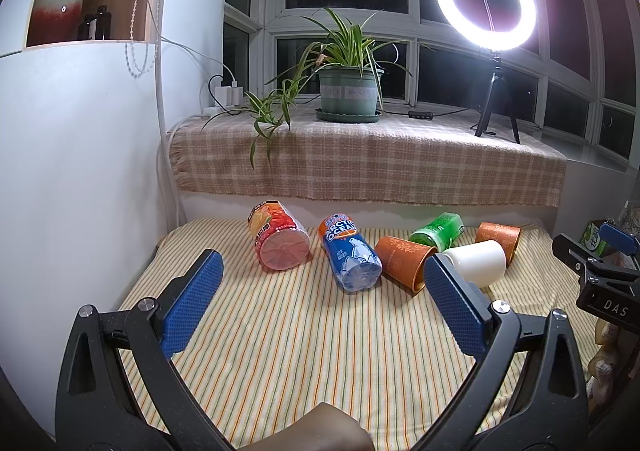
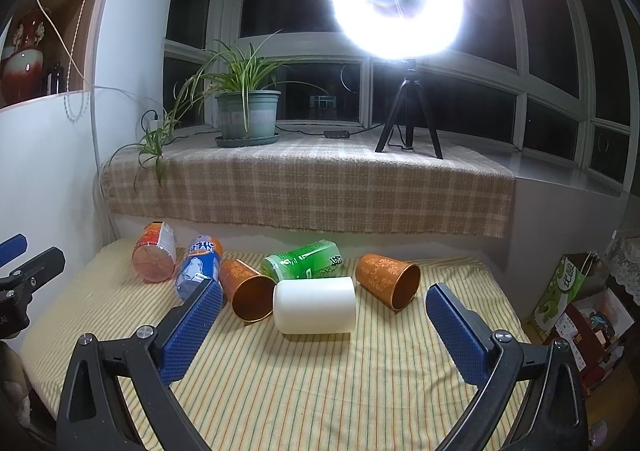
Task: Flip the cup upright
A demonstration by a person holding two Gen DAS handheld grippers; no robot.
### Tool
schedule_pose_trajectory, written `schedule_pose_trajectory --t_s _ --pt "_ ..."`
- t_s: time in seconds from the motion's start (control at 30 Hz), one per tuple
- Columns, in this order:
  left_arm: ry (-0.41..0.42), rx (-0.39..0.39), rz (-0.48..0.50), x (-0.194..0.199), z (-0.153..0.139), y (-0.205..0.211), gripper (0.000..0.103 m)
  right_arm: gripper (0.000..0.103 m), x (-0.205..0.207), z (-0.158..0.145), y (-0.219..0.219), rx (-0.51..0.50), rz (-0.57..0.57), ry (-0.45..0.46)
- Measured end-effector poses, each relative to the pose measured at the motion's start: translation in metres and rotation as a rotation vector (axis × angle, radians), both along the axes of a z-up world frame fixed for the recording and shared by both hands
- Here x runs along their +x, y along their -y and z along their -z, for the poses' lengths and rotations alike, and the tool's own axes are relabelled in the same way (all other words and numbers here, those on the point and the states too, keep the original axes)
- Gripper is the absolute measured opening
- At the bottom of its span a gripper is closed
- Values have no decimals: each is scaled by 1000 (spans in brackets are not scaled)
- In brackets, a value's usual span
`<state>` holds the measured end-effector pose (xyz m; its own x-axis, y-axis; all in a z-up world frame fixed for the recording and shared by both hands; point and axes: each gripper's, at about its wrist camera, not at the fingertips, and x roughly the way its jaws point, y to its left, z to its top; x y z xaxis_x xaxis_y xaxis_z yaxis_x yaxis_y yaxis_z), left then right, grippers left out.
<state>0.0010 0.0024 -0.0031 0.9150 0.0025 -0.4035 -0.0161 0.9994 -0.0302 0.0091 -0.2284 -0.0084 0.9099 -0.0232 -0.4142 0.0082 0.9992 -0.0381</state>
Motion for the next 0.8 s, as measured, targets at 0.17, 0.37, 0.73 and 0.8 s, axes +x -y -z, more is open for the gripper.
schedule_pose_trajectory --t_s 0.17,0.37,0.73,0.8 --pt "0 1 -1 0 0 0 102 103 1 1 0 -4 1 -1" --pt "-1 1 0 0 0 0 102 103 2 2 0 -6 2 -4" --pt "-2 1 0 0 0 0 102 103 3 5 -4 -11 -1 -9" --pt "-3 2 2 0 1 0 102 103 4 4 -5 -13 -4 -10"
